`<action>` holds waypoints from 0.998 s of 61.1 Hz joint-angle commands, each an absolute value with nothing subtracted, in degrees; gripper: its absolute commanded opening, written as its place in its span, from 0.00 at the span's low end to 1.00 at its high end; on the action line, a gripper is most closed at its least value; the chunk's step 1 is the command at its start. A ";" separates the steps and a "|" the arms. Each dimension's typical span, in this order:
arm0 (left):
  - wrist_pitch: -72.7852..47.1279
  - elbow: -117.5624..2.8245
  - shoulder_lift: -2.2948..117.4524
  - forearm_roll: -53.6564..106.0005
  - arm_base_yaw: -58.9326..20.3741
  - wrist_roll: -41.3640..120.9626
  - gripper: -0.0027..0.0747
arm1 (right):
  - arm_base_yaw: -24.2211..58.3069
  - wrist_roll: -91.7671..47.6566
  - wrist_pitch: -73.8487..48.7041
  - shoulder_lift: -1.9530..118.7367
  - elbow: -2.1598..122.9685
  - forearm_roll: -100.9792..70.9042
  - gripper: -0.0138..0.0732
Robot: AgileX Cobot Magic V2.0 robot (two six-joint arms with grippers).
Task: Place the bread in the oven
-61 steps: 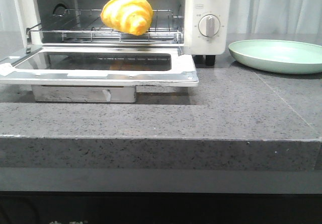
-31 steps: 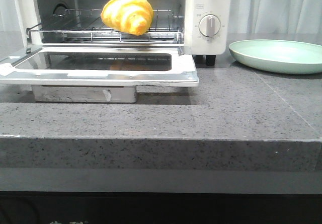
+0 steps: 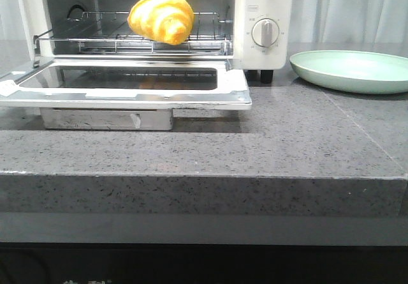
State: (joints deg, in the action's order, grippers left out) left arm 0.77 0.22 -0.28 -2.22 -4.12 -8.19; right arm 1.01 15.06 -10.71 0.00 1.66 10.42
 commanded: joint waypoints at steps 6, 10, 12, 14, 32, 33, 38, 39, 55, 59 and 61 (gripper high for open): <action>5.55 0.62 -1.28 -2.13 -3.94 -8.51 0.01 | 0.57 14.52 -0.67 -1.88 -1.12 10.49 0.08; 5.55 0.62 -1.17 -2.13 -3.94 -8.51 0.01 | 0.57 14.52 0.00 -1.94 -1.20 10.49 0.08; 5.55 0.62 -1.17 -2.13 -3.94 -8.51 0.01 | 0.57 14.52 0.00 -1.94 -1.20 10.49 0.08; 5.55 0.62 -1.17 -2.13 -3.94 -8.51 0.01 | 0.57 14.52 0.00 -1.94 -1.20 10.49 0.08; 5.55 0.62 -1.17 -2.13 -3.94 -8.51 0.01 | 0.57 14.52 0.00 -1.89 -1.20 10.49 0.08; 5.55 0.62 -1.17 -2.13 -3.94 -8.51 0.01 | 0.57 14.52 0.00 -1.89 -1.20 10.49 0.08; 5.55 0.62 -1.17 -2.13 -3.94 -8.51 0.01 | 0.57 14.37 0.30 -1.95 -1.20 10.49 0.08; 5.55 0.62 -1.17 -2.13 -3.94 -8.51 0.01 | 0.57 14.16 0.37 -1.95 -1.20 10.34 0.08; 5.55 0.62 -1.17 -2.13 -3.94 -8.51 0.01 | 0.57 -3.66 0.97 -1.95 -1.20 -7.67 0.08; 5.55 0.62 -1.17 -2.13 -3.94 -8.51 0.01 | 0.57 -3.92 1.67 -1.95 -1.20 -7.52 0.08; 5.55 0.62 -1.17 -2.13 -3.94 -8.51 0.01 | 0.57 -3.92 1.94 -1.95 -1.20 -7.30 0.08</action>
